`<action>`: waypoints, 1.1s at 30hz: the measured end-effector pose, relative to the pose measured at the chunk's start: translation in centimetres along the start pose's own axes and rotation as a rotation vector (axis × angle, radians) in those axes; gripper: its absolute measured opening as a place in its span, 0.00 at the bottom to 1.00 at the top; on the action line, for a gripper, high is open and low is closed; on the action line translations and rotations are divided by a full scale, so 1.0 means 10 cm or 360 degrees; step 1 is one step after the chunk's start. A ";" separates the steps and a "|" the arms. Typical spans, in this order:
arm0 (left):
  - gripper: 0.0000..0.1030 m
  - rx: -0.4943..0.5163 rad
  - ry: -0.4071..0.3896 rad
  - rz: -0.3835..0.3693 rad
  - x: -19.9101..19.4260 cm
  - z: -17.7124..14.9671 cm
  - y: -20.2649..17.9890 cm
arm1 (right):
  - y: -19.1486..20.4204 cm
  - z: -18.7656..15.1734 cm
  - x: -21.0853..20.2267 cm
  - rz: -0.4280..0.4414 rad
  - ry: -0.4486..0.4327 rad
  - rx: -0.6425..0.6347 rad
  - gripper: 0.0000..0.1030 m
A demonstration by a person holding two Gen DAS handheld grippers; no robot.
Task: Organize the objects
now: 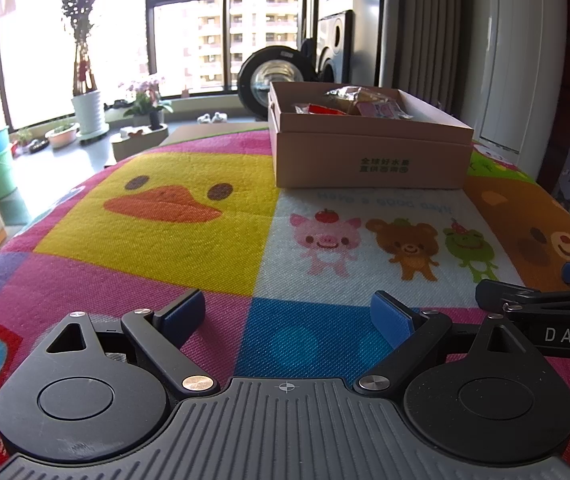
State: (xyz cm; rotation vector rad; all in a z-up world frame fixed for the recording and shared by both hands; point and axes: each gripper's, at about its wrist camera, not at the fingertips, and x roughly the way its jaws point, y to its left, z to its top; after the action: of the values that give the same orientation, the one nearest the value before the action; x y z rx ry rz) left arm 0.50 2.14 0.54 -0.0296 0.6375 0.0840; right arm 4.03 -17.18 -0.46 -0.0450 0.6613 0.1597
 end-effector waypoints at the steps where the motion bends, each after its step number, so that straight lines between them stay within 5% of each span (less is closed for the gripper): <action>1: 0.92 0.0001 0.0000 0.0000 0.00 0.00 0.01 | 0.00 0.00 0.00 -0.0001 0.0001 -0.0001 1.00; 33: 0.91 0.0000 -0.0001 -0.0008 -0.01 -0.01 0.02 | 0.00 0.00 0.00 -0.0001 0.0000 0.0000 1.00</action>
State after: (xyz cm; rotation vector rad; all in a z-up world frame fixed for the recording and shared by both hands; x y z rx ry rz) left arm 0.36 2.30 0.52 -0.0312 0.6365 0.0795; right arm 4.04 -17.13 -0.46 -0.0452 0.6613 0.1591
